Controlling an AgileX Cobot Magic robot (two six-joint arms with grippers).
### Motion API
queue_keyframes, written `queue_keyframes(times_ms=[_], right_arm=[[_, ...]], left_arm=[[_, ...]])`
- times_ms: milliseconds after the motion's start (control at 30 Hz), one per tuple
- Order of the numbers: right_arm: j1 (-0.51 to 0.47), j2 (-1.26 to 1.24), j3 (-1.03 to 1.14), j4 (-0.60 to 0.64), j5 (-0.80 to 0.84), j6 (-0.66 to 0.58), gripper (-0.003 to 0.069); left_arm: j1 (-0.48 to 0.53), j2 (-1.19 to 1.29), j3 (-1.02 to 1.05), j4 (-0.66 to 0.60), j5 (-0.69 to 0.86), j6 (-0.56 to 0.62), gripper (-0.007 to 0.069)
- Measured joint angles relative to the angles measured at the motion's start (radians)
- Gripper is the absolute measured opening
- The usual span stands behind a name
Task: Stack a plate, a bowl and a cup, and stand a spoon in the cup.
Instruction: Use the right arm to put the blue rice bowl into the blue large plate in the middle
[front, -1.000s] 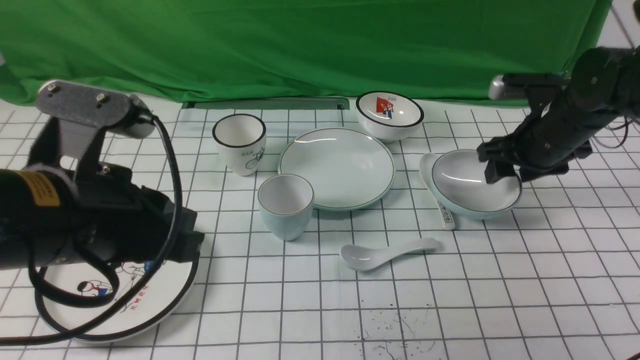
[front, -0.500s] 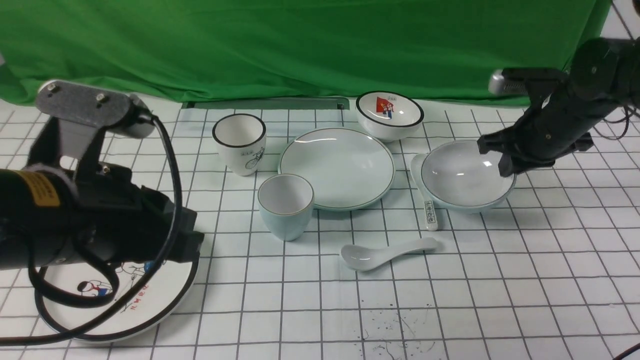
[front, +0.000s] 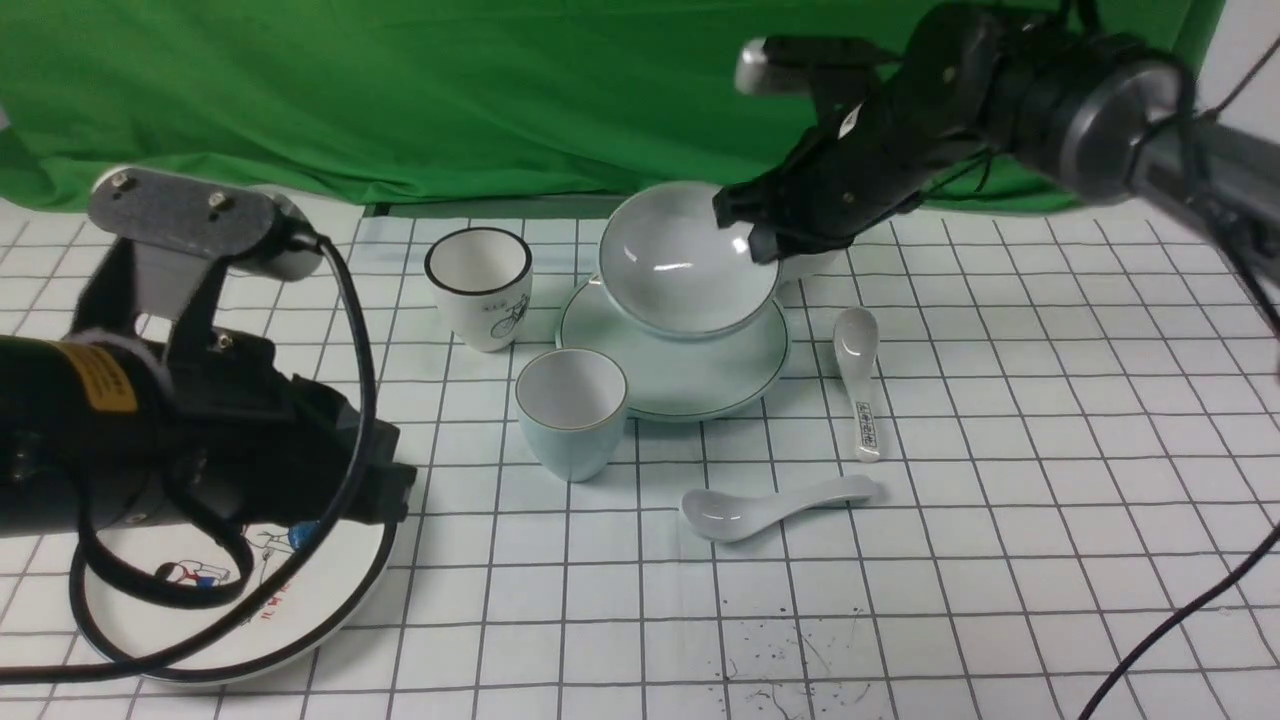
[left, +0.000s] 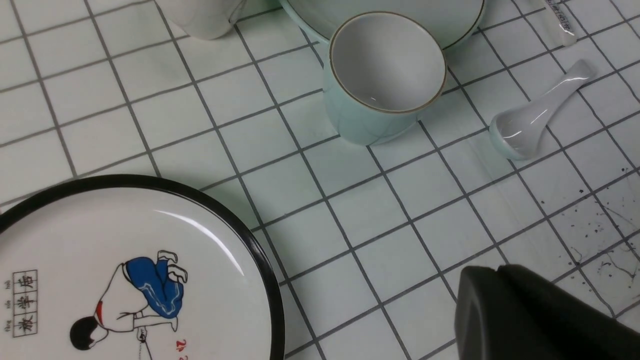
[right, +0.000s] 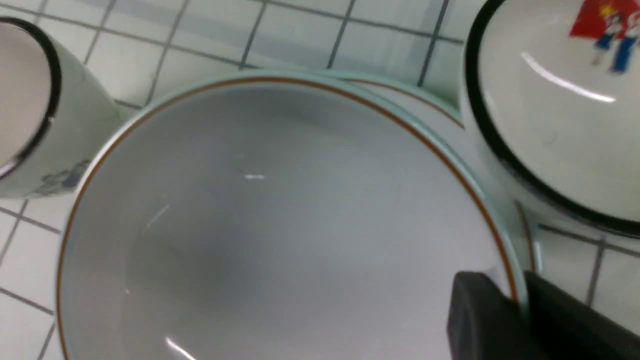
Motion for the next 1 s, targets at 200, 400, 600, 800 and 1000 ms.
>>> queue_keyframes(times_ms=[200,400,600,800,1000], right_arm=[[0.009,0.066,-0.02,-0.011,-0.002,0.01,0.0073],[0.011,0.069,-0.023,-0.014,-0.007,0.018,0.0128],[0.011,0.069,-0.028,-0.012,-0.013,0.017,0.0319],[0.011,0.005,-0.028,-0.071,0.092,-0.062,0.034],[0.011,-0.23,-0.027,-0.184,0.262,-0.127,0.0263]], left_arm=[[0.0,0.015,0.0,0.0,0.0,0.0,-0.0029],[0.0,0.032,0.001,-0.004,0.001,0.0,-0.0029],[0.0,0.039,0.001,-0.003,-0.007,0.0,-0.0029],[0.0,0.087,-0.026,0.004,-0.07,-0.019,-0.0027],[0.0,0.273,-0.177,0.004,-0.037,-0.026,0.0076]])
